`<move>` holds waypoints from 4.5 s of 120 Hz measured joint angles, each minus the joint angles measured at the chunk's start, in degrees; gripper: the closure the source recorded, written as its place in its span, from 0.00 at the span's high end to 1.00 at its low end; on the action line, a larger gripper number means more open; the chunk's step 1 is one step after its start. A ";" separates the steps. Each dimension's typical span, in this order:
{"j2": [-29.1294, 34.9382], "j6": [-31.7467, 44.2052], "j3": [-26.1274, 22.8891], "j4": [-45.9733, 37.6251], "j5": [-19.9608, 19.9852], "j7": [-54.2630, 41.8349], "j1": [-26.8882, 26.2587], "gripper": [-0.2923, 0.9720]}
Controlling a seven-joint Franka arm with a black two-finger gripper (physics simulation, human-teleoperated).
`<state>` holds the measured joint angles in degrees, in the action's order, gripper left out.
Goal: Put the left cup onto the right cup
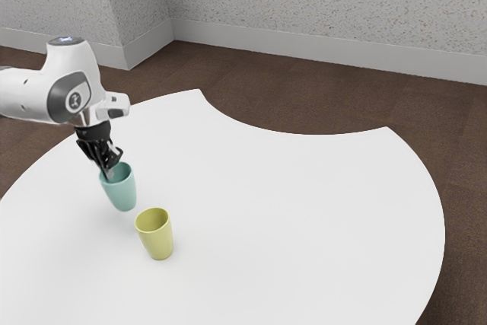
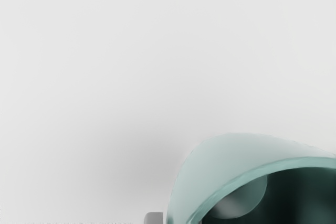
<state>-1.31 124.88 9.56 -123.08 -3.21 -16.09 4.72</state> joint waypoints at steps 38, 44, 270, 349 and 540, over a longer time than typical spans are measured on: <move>4.40 -2.76 -0.55 0.08 -0.03 -0.09 -1.22 0.15; 5.13 -3.18 -0.94 0.04 -0.04 -0.11 -1.20 0.15; 12.18 -10.53 -4.88 -3.66 0.10 -0.46 -7.80 0.15; 10.15 -9.62 -4.89 -3.99 0.25 -0.36 -7.36 0.15; 8.20 -9.12 -5.25 -3.59 0.73 -0.05 -7.27 0.15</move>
<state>6.89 115.76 4.31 -126.68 -2.48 -16.14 -2.56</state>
